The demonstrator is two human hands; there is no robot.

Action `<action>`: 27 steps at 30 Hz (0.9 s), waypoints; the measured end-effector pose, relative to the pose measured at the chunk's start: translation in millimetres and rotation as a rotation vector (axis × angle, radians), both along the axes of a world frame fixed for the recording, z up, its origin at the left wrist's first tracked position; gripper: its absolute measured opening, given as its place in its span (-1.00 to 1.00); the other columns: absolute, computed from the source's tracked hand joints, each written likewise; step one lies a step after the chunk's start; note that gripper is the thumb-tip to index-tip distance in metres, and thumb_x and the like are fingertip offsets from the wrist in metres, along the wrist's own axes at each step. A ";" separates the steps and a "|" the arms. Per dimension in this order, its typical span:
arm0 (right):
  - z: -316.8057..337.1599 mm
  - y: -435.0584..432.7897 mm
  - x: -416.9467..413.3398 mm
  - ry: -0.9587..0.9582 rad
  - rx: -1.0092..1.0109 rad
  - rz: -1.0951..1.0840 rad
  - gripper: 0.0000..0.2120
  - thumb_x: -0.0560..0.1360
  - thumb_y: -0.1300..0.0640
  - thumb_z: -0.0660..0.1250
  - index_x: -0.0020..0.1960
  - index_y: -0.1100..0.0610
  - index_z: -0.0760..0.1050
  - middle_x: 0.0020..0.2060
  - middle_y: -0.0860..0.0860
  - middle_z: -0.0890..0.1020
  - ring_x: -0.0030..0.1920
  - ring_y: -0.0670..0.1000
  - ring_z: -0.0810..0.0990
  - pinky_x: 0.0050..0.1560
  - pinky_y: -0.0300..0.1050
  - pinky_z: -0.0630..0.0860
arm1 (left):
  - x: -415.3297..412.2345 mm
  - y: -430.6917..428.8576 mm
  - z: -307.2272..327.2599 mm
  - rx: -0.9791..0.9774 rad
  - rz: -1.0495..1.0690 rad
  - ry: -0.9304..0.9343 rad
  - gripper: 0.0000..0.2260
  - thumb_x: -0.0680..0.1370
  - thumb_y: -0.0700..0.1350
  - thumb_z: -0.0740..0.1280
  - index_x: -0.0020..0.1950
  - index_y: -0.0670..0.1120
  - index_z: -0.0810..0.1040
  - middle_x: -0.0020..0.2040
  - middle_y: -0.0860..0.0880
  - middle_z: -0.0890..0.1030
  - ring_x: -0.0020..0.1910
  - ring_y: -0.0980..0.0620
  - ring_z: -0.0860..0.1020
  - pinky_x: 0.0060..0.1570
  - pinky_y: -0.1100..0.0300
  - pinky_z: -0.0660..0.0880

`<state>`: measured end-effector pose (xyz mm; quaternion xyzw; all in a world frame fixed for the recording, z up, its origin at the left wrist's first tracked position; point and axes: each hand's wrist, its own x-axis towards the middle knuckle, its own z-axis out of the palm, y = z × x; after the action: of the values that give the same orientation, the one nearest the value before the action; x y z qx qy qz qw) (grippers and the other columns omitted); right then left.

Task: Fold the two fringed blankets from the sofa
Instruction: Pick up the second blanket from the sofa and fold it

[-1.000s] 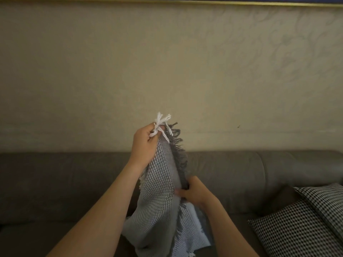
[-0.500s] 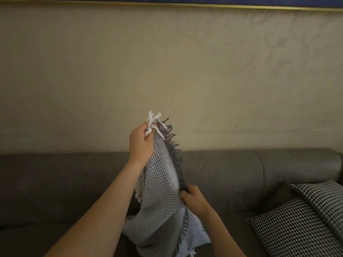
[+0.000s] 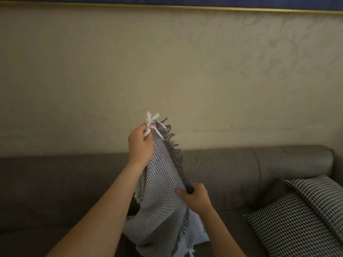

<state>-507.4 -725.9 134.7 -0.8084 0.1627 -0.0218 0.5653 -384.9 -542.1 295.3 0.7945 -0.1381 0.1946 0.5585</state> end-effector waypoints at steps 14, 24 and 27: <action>9.8 0.3 -3.1 0.014 -0.189 -0.031 -0.54 0.60 0.17 0.42 -0.38 0.10 0.28 -0.51 -0.04 0.34 -0.52 -0.15 0.23 -0.44 -0.25 0.22 | -2.8 5.4 -1.5 -0.004 0.134 0.016 -0.77 0.71 -0.19 0.31 -0.13 -0.21 0.56 -0.35 -0.03 0.46 -0.40 0.08 0.30 -0.37 0.09 0.22; 144.9 -23.6 27.6 -0.345 -0.405 -0.364 -0.76 0.54 0.41 0.20 0.01 0.26 0.63 -0.18 0.16 0.67 -0.10 0.26 0.64 -0.17 0.02 0.47 | -5.3 11.0 -10.9 -0.078 0.294 0.265 -0.78 0.71 -0.27 0.23 0.24 -0.27 0.63 0.08 -0.25 0.67 0.08 -0.26 0.63 0.02 -0.03 0.49; 194.6 -28.4 42.2 -0.498 -0.462 -0.447 -0.62 0.50 0.44 0.18 0.21 0.23 0.62 0.05 0.20 0.70 0.09 0.24 0.63 0.00 -0.04 0.46 | -8.6 11.6 -3.0 -0.175 0.319 0.326 -0.74 0.71 -0.26 0.23 0.33 -0.27 0.61 0.18 -0.26 0.67 0.18 -0.26 0.62 0.13 -0.06 0.52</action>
<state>-465.1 -754.4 329.3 -0.8290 0.1832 -0.3750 0.3722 -393.5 -530.5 292.3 0.7756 0.0984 0.1610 0.6023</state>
